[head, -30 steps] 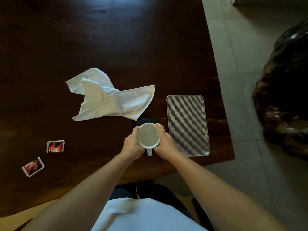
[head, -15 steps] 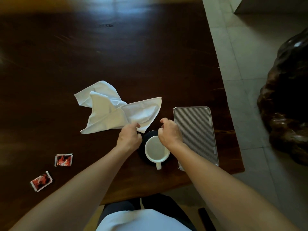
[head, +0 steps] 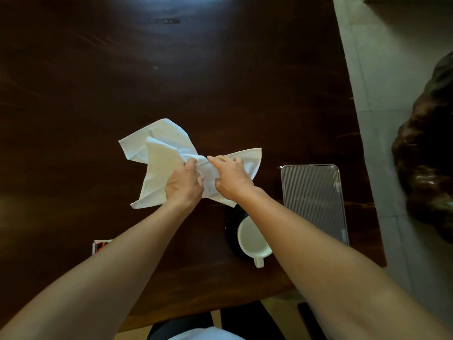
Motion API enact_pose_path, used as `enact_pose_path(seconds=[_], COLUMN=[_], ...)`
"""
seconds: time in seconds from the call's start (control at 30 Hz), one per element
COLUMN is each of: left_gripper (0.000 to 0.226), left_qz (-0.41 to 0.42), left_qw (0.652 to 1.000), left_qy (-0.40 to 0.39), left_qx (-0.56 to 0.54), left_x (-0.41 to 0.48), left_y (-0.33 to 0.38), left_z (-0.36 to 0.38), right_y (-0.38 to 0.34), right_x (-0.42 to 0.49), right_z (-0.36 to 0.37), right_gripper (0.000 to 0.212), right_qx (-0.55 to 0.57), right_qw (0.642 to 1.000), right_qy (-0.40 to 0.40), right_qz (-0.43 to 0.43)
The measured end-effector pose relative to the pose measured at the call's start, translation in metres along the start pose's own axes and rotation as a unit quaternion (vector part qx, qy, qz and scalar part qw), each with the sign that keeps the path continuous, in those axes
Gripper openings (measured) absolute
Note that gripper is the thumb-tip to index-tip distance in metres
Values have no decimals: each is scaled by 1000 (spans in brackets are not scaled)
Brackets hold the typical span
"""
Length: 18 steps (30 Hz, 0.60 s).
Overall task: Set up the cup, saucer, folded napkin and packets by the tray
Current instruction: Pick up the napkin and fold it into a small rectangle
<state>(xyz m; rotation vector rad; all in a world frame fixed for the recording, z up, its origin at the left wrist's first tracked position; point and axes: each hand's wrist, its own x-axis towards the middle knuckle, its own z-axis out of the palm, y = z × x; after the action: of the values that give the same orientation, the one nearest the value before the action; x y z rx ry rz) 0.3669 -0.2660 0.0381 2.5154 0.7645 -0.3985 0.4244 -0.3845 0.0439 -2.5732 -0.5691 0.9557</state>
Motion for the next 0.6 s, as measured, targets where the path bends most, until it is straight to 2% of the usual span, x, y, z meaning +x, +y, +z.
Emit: enact_pose_path(seconds=[0.13,0.23,0.33,0.43,0.6], left_gripper=[34,27,19,18,20], left_qz=[28,60,97,134,191], left_qw=[999,998,995,987,965], left_qy=[-14,-8,20,50,99], left_qx=[-12,-9,31,67,148], left_x=[3,0,-6,-14,-33], left_y=[-9,-14,-18,-19,-20], left_z=[-6,-16,-33,-57,-107], right_y=[-13,-22,-32,-43,-56], right_x=[6,2,-6,-17,-40], right_z=[10,11,1,-19,-53], right_gripper=[63,35,15,12,12], right_qx=[-38,-57,-26,-2,-70], right_qw=[999,996,996,996,984], right_qy=[0,61,76,85,130], right_qz=[-20,-32,-30,-39,-97])
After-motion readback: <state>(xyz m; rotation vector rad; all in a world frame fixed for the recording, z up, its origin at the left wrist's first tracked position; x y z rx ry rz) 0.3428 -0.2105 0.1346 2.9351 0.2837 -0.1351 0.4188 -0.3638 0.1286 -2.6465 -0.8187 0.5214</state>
